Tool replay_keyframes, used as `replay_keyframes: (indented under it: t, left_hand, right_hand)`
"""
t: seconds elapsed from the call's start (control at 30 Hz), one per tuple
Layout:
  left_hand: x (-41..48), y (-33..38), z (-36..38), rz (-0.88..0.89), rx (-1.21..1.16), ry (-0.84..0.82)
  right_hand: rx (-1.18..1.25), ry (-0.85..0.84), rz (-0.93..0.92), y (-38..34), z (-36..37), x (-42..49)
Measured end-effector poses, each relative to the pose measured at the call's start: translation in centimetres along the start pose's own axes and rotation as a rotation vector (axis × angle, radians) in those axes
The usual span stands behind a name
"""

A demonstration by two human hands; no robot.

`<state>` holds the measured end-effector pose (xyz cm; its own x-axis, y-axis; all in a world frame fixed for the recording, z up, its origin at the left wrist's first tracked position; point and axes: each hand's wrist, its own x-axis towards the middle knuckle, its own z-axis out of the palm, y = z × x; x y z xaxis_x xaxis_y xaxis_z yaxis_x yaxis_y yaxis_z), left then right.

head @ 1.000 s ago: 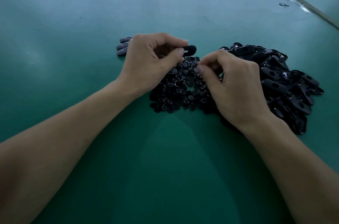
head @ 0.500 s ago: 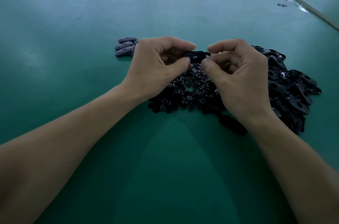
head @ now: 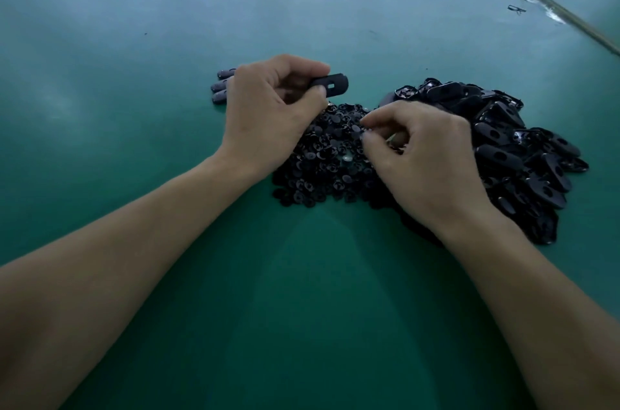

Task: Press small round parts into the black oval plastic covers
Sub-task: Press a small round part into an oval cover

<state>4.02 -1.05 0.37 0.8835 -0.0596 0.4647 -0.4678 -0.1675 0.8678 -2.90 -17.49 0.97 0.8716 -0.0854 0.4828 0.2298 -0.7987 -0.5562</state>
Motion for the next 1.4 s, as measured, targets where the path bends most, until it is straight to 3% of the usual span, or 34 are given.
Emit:
replay_keyframes:
  t: [0.2, 0.67, 0.9, 1.4]
  left_hand:
    - [-0.1, 0.1, 0.1, 0.018, 0.043, -0.013]
    - [-0.1, 0.3, 0.1, 0.004, 0.063, -0.042]
    - [-0.3, 0.6, 0.0, 0.016, 0.037, -0.098]
    - [-0.5, 0.4, -0.2, 0.044, -0.026, -0.227]
  right_hand:
    - [-0.177, -0.203, -0.088, -0.7, -0.1, -0.2]
    - [-0.299, -0.213, -0.083, -1.1, 0.2, -0.2]
    - [0.033, -0.015, -0.033, -1.2, -0.1, 0.0]
    - [0.450, 0.049, 0.145, -0.7, -0.1, 0.4]
